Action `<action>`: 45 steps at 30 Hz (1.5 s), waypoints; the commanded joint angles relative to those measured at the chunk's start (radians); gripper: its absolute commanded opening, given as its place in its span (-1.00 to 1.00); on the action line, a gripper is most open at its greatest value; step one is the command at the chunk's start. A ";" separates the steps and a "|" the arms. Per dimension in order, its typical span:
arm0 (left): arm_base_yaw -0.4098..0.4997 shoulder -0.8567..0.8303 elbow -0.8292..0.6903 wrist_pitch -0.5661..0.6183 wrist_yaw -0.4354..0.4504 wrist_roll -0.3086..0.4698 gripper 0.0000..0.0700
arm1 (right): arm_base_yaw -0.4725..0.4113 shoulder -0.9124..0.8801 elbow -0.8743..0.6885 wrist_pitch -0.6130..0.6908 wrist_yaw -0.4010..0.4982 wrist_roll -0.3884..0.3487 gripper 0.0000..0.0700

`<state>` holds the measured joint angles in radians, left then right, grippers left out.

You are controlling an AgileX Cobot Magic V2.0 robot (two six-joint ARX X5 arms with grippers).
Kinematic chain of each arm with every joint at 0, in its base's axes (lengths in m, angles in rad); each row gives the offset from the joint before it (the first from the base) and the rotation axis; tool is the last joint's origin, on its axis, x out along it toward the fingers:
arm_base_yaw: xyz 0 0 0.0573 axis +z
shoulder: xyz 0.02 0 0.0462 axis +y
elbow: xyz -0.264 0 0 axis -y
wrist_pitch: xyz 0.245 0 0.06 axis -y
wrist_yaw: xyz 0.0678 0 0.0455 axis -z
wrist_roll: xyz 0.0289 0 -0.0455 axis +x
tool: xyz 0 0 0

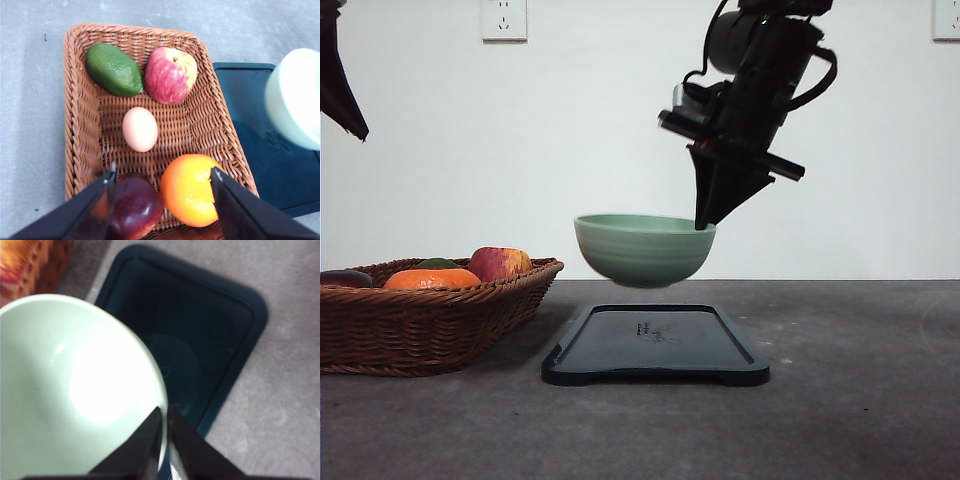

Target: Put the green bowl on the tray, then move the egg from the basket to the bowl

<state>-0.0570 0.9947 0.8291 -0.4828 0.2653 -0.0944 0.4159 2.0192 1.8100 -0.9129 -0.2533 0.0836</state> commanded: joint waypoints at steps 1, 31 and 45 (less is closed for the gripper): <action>-0.002 0.006 0.023 0.007 0.005 0.000 0.06 | 0.012 0.031 0.032 0.017 0.014 0.007 -1.00; -0.002 0.006 0.023 0.005 0.004 -0.001 0.07 | 0.012 0.135 0.058 -0.017 0.044 0.008 -0.53; -0.002 0.006 0.023 0.002 0.004 -0.001 0.07 | 0.022 -0.046 0.004 0.007 0.047 -0.024 -0.48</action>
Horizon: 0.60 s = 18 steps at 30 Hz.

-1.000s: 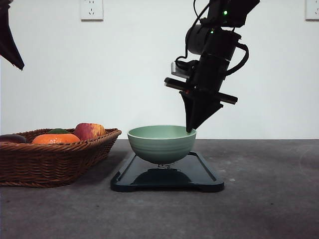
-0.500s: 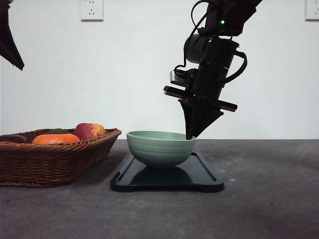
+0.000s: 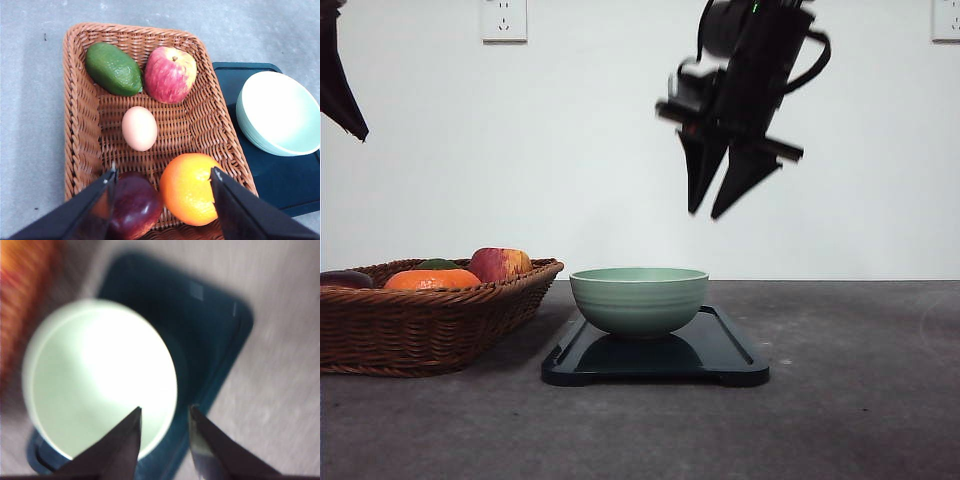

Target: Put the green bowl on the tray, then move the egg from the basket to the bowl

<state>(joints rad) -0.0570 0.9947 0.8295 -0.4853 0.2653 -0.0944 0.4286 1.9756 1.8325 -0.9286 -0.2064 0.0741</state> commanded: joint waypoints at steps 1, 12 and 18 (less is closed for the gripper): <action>-0.002 0.006 0.023 0.004 0.005 -0.001 0.07 | 0.009 -0.032 -0.063 0.063 -0.001 -0.014 -0.48; -0.002 0.006 0.023 -0.013 0.005 -0.001 0.07 | 0.014 -0.418 -0.630 0.468 -0.004 -0.014 -0.48; -0.002 0.006 0.023 -0.016 0.005 0.000 0.07 | 0.014 -0.642 -0.910 0.619 -0.006 -0.014 -0.48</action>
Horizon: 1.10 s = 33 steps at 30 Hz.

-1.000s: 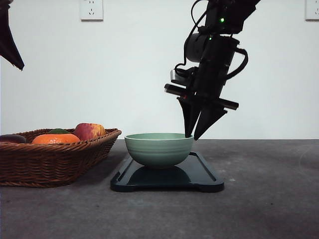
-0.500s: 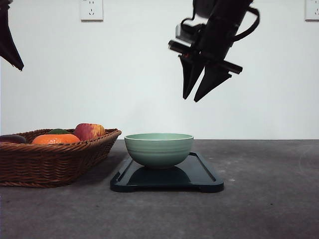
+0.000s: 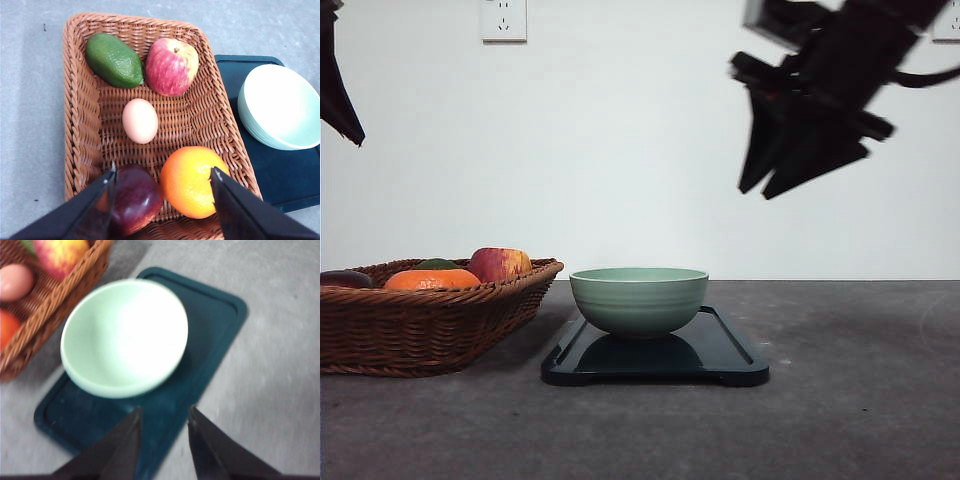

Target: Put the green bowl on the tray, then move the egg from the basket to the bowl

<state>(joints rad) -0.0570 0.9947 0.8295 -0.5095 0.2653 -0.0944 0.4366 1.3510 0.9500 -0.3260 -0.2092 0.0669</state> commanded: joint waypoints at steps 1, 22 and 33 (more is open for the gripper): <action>-0.002 0.006 0.023 0.008 0.005 0.000 0.07 | 0.006 -0.054 -0.070 0.031 -0.003 -0.007 -0.48; -0.018 0.040 0.070 -0.013 0.000 0.014 0.11 | 0.005 -0.552 -0.370 -0.163 0.034 -0.023 -0.48; -0.067 0.358 0.353 -0.215 -0.040 0.050 0.21 | 0.005 -0.555 -0.370 -0.120 0.034 -0.027 -0.48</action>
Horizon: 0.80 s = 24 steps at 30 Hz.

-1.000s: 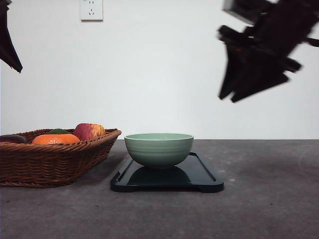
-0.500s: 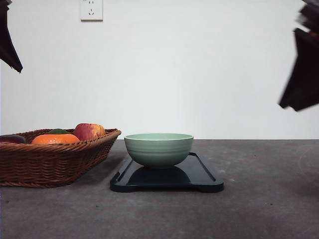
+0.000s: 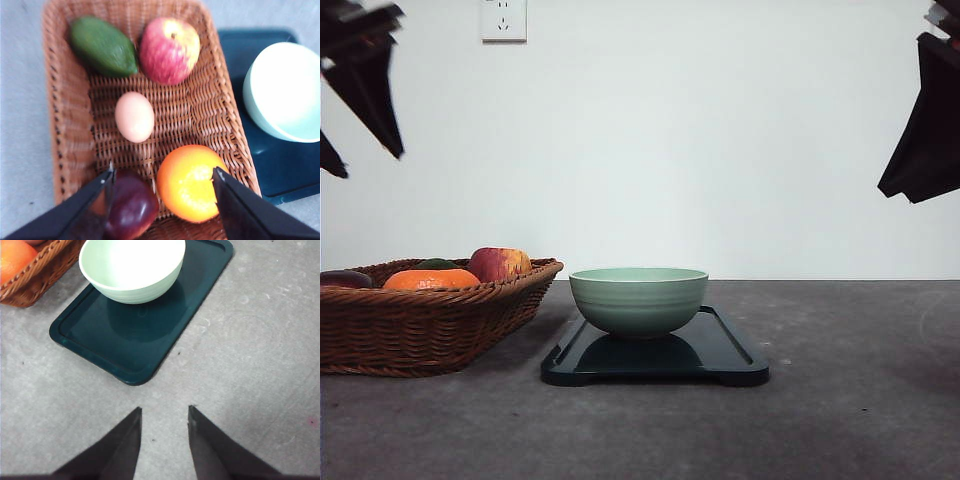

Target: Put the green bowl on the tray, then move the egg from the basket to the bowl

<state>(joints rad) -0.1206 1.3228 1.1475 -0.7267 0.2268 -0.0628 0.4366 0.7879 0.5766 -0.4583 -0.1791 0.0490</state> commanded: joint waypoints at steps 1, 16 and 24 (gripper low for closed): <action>-0.008 0.064 0.060 -0.003 -0.002 0.018 0.29 | 0.005 0.008 0.003 0.012 0.004 -0.010 -0.48; -0.028 0.419 0.189 0.067 -0.074 0.018 0.36 | 0.005 0.008 0.003 0.013 0.004 -0.013 -0.48; -0.031 0.501 0.189 0.101 -0.074 0.018 0.36 | 0.005 0.008 0.003 0.013 0.025 -0.013 -0.48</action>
<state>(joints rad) -0.1482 1.7978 1.3155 -0.6315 0.1555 -0.0593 0.4366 0.7879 0.5766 -0.4580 -0.1586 0.0479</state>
